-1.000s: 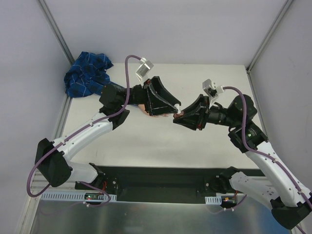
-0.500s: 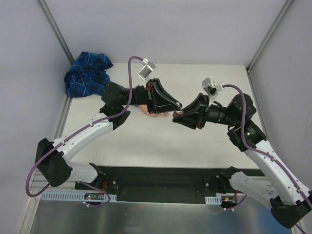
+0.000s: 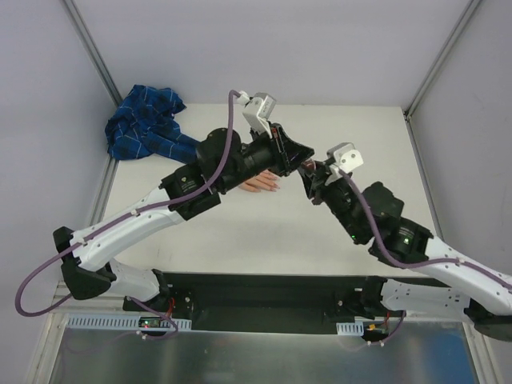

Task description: Paint the nails

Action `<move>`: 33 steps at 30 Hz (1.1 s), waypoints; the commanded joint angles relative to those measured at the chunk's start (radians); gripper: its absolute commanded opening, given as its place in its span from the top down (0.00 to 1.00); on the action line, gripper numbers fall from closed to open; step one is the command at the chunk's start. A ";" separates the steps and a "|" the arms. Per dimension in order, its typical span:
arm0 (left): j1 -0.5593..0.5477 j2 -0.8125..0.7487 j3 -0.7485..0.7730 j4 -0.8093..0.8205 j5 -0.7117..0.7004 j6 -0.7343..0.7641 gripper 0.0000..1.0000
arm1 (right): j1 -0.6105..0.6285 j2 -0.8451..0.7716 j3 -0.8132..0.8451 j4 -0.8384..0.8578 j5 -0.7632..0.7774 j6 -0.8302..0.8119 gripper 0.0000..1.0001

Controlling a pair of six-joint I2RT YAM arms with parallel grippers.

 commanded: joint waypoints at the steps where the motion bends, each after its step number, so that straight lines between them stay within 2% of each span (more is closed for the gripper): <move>1: -0.045 0.124 0.055 -0.156 -0.301 -0.112 1.00 | 0.055 0.113 0.017 0.151 0.337 -0.249 1.00; 8: -0.049 0.146 0.115 -0.155 -0.297 -0.072 1.00 | 0.057 0.089 -0.008 0.165 0.202 -0.243 1.00; 12: -0.034 0.124 0.118 -0.153 -0.216 -0.037 0.98 | 0.046 0.050 -0.018 0.139 0.131 -0.214 1.00; 13: -0.023 0.115 0.107 -0.149 -0.159 -0.032 0.83 | 0.037 0.034 -0.017 0.124 0.095 -0.203 1.00; 15: -0.005 0.083 0.096 -0.129 -0.049 0.006 0.74 | 0.031 0.017 -0.021 0.087 0.065 -0.191 1.00; 16: 0.025 0.072 0.095 -0.127 0.061 0.017 0.64 | 0.029 -0.003 -0.029 0.081 0.047 -0.188 1.00; 20: 0.092 -0.001 0.070 -0.123 0.214 0.032 0.38 | -0.003 -0.051 -0.046 0.018 -0.028 -0.150 1.00; 23: 0.147 -0.058 0.046 -0.107 0.349 0.038 0.30 | -0.041 -0.092 -0.057 -0.022 -0.114 -0.093 1.00; 27: 0.207 -0.135 -0.011 -0.041 0.484 0.038 0.25 | -0.106 -0.108 -0.029 -0.108 -0.261 -0.013 1.00; 29: 0.224 -0.141 -0.037 -0.007 0.550 0.008 0.24 | -0.127 -0.115 -0.026 -0.117 -0.324 0.031 1.00; 33: 0.253 -0.132 -0.103 0.178 0.729 -0.077 0.25 | -0.159 -0.117 -0.018 -0.120 -0.428 0.097 1.00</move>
